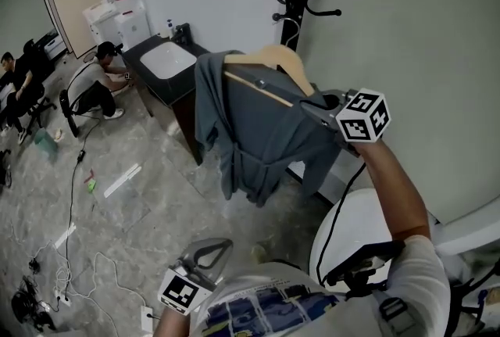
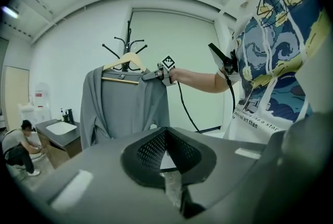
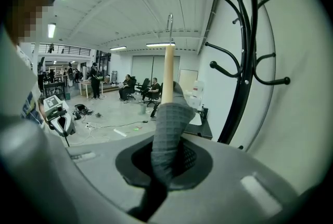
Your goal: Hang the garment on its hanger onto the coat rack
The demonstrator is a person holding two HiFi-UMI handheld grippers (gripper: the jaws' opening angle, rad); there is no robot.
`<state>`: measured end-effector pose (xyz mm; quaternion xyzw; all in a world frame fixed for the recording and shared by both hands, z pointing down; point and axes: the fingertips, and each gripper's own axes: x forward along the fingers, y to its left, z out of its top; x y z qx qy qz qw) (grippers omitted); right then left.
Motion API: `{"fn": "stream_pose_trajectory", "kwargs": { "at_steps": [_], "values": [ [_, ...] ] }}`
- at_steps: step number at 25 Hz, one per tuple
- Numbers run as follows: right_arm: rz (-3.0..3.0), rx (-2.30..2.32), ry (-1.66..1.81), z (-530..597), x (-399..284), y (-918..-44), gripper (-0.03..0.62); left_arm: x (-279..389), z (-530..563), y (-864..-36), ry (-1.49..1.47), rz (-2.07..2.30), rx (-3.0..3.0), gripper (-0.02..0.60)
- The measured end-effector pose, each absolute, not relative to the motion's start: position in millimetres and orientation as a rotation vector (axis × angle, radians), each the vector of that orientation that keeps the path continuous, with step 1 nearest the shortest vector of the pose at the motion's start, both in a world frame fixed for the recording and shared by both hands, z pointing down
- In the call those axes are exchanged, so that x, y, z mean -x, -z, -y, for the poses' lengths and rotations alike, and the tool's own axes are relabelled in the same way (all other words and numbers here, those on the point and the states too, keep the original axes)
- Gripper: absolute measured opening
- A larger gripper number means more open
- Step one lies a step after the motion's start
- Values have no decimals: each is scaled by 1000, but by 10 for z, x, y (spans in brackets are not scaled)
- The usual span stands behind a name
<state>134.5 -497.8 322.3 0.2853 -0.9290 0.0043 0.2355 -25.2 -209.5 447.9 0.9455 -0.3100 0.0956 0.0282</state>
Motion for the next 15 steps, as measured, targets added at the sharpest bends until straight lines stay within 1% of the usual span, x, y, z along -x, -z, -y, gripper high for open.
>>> {"fn": "stream_pose_trajectory", "kwargs": {
  "at_steps": [7, 15],
  "values": [
    [2528, -793, -67, 6031, -1584, -3409, 11, 69, 2742, -4457, -324, 1030, -2868, 3],
    [2486, -817, -120, 6677, -1778, -3817, 11, -36, 3102, -4522, -340, 1059, -2807, 3]
  ]
}}
